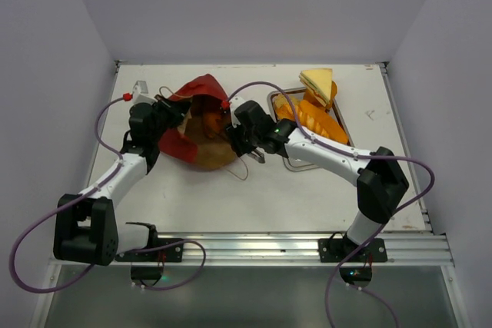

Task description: Take the fake bread out of the paper bag

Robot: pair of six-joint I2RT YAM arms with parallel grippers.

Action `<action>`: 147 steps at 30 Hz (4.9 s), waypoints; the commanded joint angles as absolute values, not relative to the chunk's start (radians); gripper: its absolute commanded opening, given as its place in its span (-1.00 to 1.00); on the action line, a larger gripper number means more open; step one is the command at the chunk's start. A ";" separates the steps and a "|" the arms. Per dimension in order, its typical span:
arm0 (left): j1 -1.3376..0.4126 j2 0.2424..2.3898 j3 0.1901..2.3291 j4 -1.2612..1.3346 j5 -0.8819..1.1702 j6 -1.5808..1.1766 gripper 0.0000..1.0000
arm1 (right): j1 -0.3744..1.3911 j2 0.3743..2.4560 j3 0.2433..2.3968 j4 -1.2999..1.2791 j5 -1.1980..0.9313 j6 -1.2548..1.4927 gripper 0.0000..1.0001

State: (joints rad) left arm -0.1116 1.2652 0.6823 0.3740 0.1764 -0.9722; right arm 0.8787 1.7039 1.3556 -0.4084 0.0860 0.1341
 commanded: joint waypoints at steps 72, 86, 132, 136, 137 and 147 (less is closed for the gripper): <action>-0.215 1.338 0.684 0.563 0.072 -1.098 -1.00 | 0.767 1.808 1.466 -0.413 0.012 0.512 0.14; -0.216 1.336 0.683 0.566 0.078 -1.103 -1.00 | 0.765 1.867 1.491 -0.416 0.021 0.534 0.10; -0.180 1.417 0.844 0.426 -0.043 -0.934 -1.00 | 0.523 1.473 1.298 -0.564 -0.462 0.060 -1.00; -0.179 1.448 0.883 0.402 -0.051 -0.920 -1.00 | 0.519 1.405 1.279 -0.604 -0.485 -0.035 -1.00; -0.179 1.456 0.900 0.399 -0.052 -0.919 -1.00 | 0.515 1.393 1.276 -0.613 -0.489 -0.047 -1.00; -0.178 1.496 0.977 0.348 -0.080 -0.894 -1.00 | 0.459 1.235 1.253 -0.770 -0.545 -0.247 -1.00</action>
State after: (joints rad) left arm -0.1879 1.4887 0.9245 0.3565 -0.0357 -0.9264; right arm 0.4824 1.3067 1.2488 -0.7341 -0.4885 -0.1371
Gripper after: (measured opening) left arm 0.018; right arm 0.403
